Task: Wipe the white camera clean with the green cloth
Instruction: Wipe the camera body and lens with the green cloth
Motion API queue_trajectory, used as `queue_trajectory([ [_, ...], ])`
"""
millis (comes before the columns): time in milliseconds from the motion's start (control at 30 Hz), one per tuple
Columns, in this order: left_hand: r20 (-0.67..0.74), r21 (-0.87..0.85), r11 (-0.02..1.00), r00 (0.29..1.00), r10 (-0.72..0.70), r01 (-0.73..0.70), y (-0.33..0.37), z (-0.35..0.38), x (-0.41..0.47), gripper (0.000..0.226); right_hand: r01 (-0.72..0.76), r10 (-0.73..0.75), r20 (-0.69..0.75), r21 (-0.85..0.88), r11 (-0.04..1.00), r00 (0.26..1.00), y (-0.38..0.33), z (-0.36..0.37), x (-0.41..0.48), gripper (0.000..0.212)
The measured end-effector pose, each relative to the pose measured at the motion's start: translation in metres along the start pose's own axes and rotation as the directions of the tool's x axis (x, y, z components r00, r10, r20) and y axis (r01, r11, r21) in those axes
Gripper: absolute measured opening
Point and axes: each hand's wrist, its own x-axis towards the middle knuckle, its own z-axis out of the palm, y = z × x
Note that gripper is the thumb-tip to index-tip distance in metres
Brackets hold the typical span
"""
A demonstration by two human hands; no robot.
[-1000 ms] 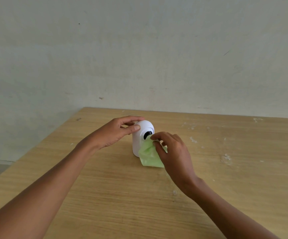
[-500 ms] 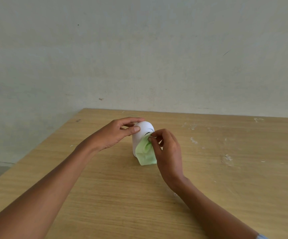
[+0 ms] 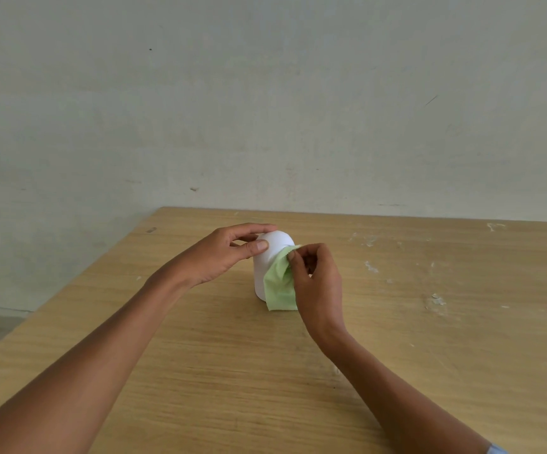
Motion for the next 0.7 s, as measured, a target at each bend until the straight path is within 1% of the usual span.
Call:
queue_trajectory([
  [133, -0.004, -0.004, 1.000, 1.000, 0.008, -0.008, -0.001, 0.000, 0.001, 0.036, 0.061, -0.059, 0.055, -0.030, 0.998, 0.997, 0.002, 0.002, -0.004, 0.006],
  [300, 0.003, 0.003, 1.000, 1.000, 0.007, -0.007, -0.003, 0.000, 0.002, 0.037, 0.071, -0.070, 0.022, -0.037, 0.997, 0.997, 0.003, 0.000, -0.002, 0.009],
  [433, 0.002, 0.004, 1.000, 1.000, 0.001, -0.001, -0.003, -0.001, 0.002, 0.037, 0.122, -0.109, 0.103, -0.126, 0.985, 0.989, 0.011, 0.000, -0.006, 0.016],
  [567, 0.007, 0.010, 1.000, 1.000, 0.003, -0.003, -0.002, -0.001, 0.002, 0.036, 0.066, -0.056, 0.087, -0.112, 0.991, 0.995, 0.015, -0.005, -0.002, 0.015],
  [700, 0.004, 0.002, 1.000, 1.000, 0.006, -0.006, -0.003, -0.001, 0.001, 0.037, -0.038, 0.039, 0.039, -0.031, 0.999, 0.998, 0.018, -0.009, 0.005, 0.010],
])
